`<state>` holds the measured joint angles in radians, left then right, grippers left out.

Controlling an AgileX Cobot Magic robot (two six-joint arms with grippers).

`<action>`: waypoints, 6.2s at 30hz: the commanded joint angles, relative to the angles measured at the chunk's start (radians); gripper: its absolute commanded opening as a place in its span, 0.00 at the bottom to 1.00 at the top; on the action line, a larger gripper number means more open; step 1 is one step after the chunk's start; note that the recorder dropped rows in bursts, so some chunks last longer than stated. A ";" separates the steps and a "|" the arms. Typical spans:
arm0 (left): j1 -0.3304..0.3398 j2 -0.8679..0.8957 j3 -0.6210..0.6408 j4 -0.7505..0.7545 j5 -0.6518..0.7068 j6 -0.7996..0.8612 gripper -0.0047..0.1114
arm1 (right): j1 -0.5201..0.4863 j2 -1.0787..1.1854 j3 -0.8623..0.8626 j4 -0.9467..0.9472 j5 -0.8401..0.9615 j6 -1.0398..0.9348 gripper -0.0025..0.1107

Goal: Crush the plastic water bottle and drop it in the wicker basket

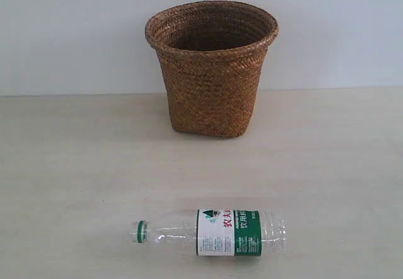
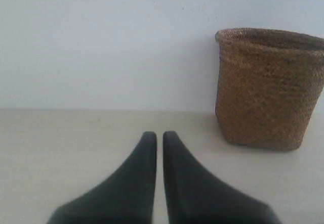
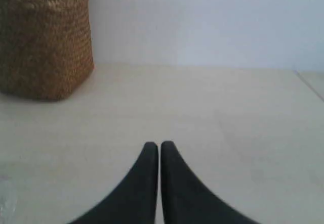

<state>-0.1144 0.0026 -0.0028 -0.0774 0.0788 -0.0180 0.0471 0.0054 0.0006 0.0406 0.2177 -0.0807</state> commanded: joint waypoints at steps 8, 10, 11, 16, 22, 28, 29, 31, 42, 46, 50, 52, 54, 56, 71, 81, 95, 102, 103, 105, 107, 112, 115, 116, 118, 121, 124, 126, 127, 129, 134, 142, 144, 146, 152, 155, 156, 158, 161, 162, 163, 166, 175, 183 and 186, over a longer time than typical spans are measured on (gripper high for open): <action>0.004 -0.003 0.003 -0.014 -0.261 -0.244 0.07 | -0.007 -0.005 -0.001 0.063 -0.425 0.150 0.02; 0.004 -0.003 0.003 -0.014 -0.317 -0.276 0.07 | -0.007 -0.005 -0.001 0.078 -0.475 0.231 0.02; 0.004 -0.003 0.003 -0.014 -0.357 -0.284 0.07 | -0.007 -0.005 -0.001 0.078 -0.500 0.251 0.02; 0.004 0.048 -0.065 -0.011 -0.471 -0.321 0.07 | -0.007 0.021 -0.108 0.078 -0.464 0.272 0.02; 0.004 0.436 -0.364 0.111 -0.334 -0.321 0.07 | -0.007 0.331 -0.389 0.076 -0.337 0.185 0.02; 0.002 0.814 -0.646 0.324 -0.001 -0.303 0.07 | -0.007 0.655 -0.626 0.076 -0.089 0.026 0.02; -0.003 0.852 -0.673 0.329 0.046 -0.271 0.07 | -0.007 0.691 -0.652 0.076 -0.048 0.005 0.02; -0.031 0.955 -0.744 0.320 0.196 -0.130 0.07 | -0.007 0.793 -0.721 0.079 0.084 -0.052 0.02; -0.187 1.292 -0.947 -0.242 0.593 0.773 0.07 | 0.087 1.170 -0.934 0.392 0.512 -0.513 0.02; -0.201 1.378 -0.998 -0.402 0.679 0.943 0.07 | 0.172 1.272 -0.971 0.422 0.551 -0.575 0.02; -0.201 1.452 -1.039 -0.501 0.754 1.101 0.07 | 0.251 1.359 -1.003 0.422 0.578 -0.620 0.02; -0.201 1.492 -1.050 -0.510 0.774 1.122 0.07 | 0.271 1.401 -1.023 0.422 0.592 -0.628 0.02; -0.203 1.531 -1.059 -0.510 0.782 1.150 0.07 | 0.281 1.451 -1.046 0.425 0.616 -0.633 0.02; -0.220 1.564 -1.059 -0.510 0.782 1.201 0.07 | 0.289 1.503 -1.076 0.425 0.649 -0.643 0.02; -0.355 1.746 -1.057 -0.477 0.723 1.490 0.71 | 0.312 1.680 -1.130 0.449 0.669 -0.716 0.02; -0.355 1.855 -1.057 -0.484 0.653 1.527 0.71 | 0.312 1.680 -1.130 0.488 0.669 -0.716 0.02; -0.374 1.961 -1.057 -0.503 0.538 1.567 0.64 | 0.312 1.680 -1.130 0.498 0.665 -0.714 0.02; -0.374 1.963 -1.057 -0.503 0.546 1.597 0.07 | 0.314 1.683 -1.130 0.545 0.696 -0.712 0.02; -0.374 1.963 -1.057 -0.502 0.546 1.601 0.08 | 0.319 1.683 -1.130 0.565 0.696 -0.716 0.02; -0.374 1.963 -1.057 -0.502 0.552 1.601 0.07 | 0.337 1.683 -1.130 0.583 0.693 -0.714 0.02; -0.374 1.963 -1.057 -0.502 0.557 1.588 0.07 | 0.368 1.686 -1.130 0.586 0.691 -0.697 0.02; -0.374 1.963 -1.057 -0.502 0.557 1.552 0.07 | 0.404 1.759 -1.130 0.609 0.621 -0.566 0.02; -0.374 1.963 -1.057 -0.502 0.557 1.541 0.07 | 0.404 1.827 -1.130 0.655 0.608 -0.548 0.02; -0.374 1.963 -1.057 -0.502 0.557 1.541 0.07 | 0.404 1.847 -1.130 0.670 0.604 -0.548 0.02; -0.374 1.963 -1.057 -0.502 0.561 1.541 0.07 | 0.404 1.881 -1.130 0.684 0.581 -0.546 0.02; -0.374 1.963 -1.057 -0.502 0.576 1.539 0.07 | 0.404 1.949 -1.130 0.679 0.552 -0.538 0.02; -0.374 1.963 -1.057 -0.503 0.582 1.536 0.07 | 0.404 2.028 -1.132 0.634 0.561 -0.519 0.02; -0.374 1.963 -1.057 -0.510 0.584 1.536 0.07 | 0.402 2.080 -1.150 0.572 0.586 -0.475 0.02; -0.374 1.963 -1.057 -0.510 0.584 1.536 0.07 | 0.402 2.089 -1.159 0.548 0.593 -0.448 0.02; -0.374 1.963 -1.057 -0.517 0.584 1.532 0.07 | 0.402 2.112 -1.192 0.491 0.631 -0.403 0.02; -0.374 1.963 -1.057 -0.566 0.584 1.520 0.07 | 0.402 2.191 -1.339 0.353 0.792 -0.291 0.02; -0.374 1.963 -1.057 -0.566 0.573 1.483 0.07 | 0.402 2.296 -1.476 0.282 0.924 -0.219 0.02; -0.374 1.968 -1.057 -0.566 0.566 1.481 0.07 | 0.402 2.287 -1.490 0.286 0.950 -0.259 0.02; -0.374 1.972 -1.057 -0.559 0.562 1.481 0.07 | 0.402 2.248 -1.490 0.302 0.959 -0.301 0.02; -0.374 1.997 -1.057 -0.473 0.550 1.432 0.07 | 0.402 2.018 -1.458 0.407 0.975 -0.453 0.02; -0.374 1.997 -1.057 -0.461 0.546 1.412 0.07 | 0.402 1.929 -1.417 0.427 0.882 -0.467 0.02; -0.374 1.997 -1.057 -0.461 0.546 1.412 0.07 | 0.402 1.915 -1.405 0.445 0.861 -0.469 0.02; -0.374 1.997 -1.057 -0.461 0.546 1.412 0.07 | 0.402 1.911 -1.372 0.528 0.842 -0.504 0.02; -0.374 1.997 -1.057 -0.461 0.546 1.411 0.07 | 0.404 1.942 -1.330 0.667 0.836 -0.611 0.02; -0.374 1.997 -1.057 -0.461 0.546 1.411 0.07 | 0.404 1.953 -1.322 0.690 0.829 -0.629 0.02; -0.374 1.997 -1.057 -0.461 0.546 1.411 0.07 | 0.404 1.964 -1.316 0.704 0.822 -0.636 0.02; -0.374 1.997 -1.057 -0.463 0.546 1.409 0.07 | 0.404 2.012 -1.309 0.714 0.815 -0.641 0.02; -0.374 1.997 -1.057 -0.465 0.546 1.405 0.07 | 0.404 2.169 -1.309 0.698 0.744 -0.649 0.02; -0.374 1.997 -1.057 -0.535 0.546 1.405 0.07 | 0.404 2.222 -1.370 0.633 0.746 -0.579 0.02; -0.374 1.997 -1.057 -0.553 0.550 1.405 0.07 | 0.404 2.244 -1.403 0.620 0.751 -0.547 0.02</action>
<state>-0.4869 1.9859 -1.0652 -0.5671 0.6325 1.4066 0.4430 2.1853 -1.3932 0.7655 1.0847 -0.6519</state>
